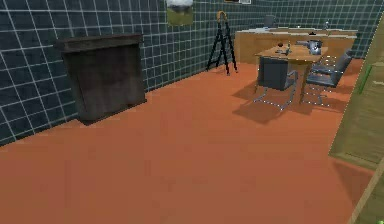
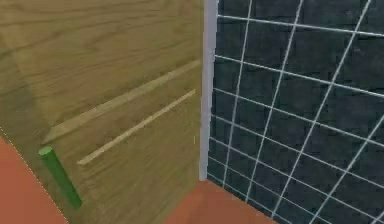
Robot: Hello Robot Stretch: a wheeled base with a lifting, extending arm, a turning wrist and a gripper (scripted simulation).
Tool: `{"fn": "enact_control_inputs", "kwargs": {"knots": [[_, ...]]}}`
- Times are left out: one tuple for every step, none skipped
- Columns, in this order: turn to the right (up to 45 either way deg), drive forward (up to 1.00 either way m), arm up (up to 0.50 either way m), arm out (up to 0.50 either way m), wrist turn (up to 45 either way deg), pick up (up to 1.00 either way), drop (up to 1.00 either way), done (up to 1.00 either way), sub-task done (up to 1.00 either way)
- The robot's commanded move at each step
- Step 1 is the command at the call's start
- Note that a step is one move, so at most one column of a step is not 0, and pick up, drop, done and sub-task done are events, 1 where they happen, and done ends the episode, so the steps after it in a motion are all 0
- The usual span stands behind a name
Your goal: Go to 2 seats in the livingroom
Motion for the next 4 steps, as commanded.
{"fn": "enact_control_inputs", "kwargs": {"knots": [[0.0,0.60,0.00,0.00,0.0,0.00,0.00,0.00,0.00],[45.0,0.00,0.00,0.00,0.0,0.00,0.00,0.00,0.00],[0.0,0.80,0.00,0.00,0.0,0.00,0.00,0.00,0.00],[45.0,0.00,0.00,0.00,0.0,0.00,0.00,0.00,0.00]]}}
